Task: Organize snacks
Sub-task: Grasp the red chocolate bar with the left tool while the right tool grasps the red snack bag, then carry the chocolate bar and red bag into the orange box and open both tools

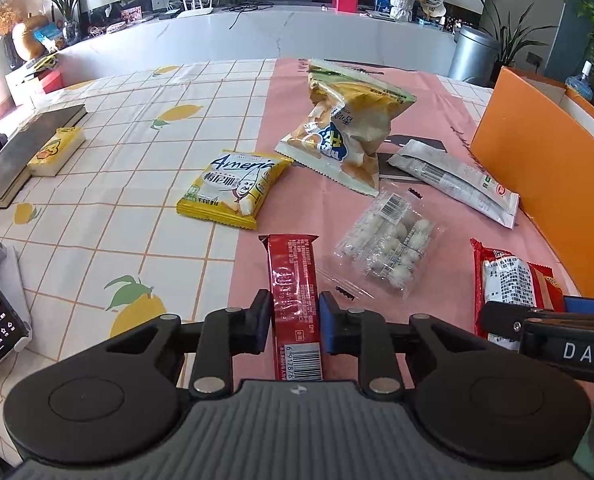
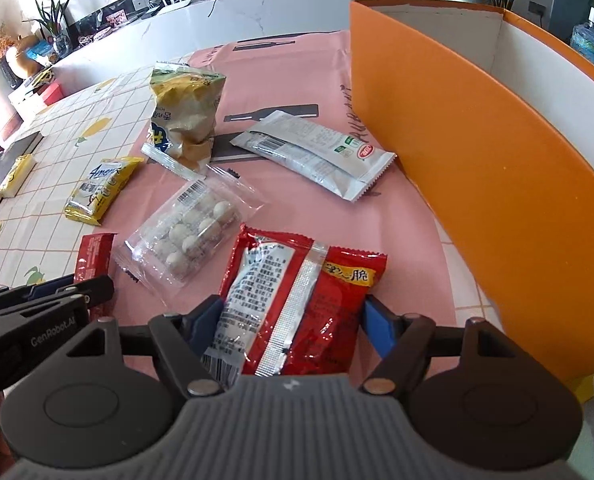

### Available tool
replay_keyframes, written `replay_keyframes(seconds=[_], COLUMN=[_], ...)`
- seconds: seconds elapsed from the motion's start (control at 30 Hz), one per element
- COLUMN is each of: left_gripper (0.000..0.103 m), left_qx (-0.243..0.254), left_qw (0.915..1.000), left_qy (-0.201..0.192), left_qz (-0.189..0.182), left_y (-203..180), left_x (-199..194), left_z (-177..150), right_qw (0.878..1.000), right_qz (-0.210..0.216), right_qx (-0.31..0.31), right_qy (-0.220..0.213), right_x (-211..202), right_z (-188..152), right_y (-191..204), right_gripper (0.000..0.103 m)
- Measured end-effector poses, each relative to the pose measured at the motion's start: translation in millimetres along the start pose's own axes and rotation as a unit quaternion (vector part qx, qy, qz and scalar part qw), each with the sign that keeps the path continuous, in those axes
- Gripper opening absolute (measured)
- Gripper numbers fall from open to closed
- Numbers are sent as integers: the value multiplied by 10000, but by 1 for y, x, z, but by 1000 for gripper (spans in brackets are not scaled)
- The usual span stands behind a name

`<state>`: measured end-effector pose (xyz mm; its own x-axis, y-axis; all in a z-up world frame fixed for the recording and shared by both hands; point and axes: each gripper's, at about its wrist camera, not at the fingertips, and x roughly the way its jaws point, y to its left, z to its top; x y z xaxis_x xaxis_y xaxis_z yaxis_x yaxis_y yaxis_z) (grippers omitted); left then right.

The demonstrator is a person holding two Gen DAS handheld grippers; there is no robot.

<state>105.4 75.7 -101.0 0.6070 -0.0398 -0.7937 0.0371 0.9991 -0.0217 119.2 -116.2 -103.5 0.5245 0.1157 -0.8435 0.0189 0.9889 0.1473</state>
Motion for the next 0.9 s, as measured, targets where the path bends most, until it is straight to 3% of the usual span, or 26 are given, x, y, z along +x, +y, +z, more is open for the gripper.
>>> replay_keyframes(seconds=[0.4, 0.77, 0.9], left_gripper=[27, 27, 27], left_qx=[174, 601, 809], left_qw=[9990, 9928, 9885], left_qy=[-399, -936, -1099], left_qz=[-51, -448, -644], left_y=[-30, -85, -111], left_x=[-58, -108, -118], left_z=[6, 26, 41], right_qw=[9985, 9938, 9913], right_qz=[376, 561, 448], right_qx=[-156, -210, -455], right_qy=[-378, -937, -1149], right_x=[-55, -117, -138], right_z=[-11, -6, 1], right_y=[-15, -54, -70], right_gripper=[72, 72, 72])
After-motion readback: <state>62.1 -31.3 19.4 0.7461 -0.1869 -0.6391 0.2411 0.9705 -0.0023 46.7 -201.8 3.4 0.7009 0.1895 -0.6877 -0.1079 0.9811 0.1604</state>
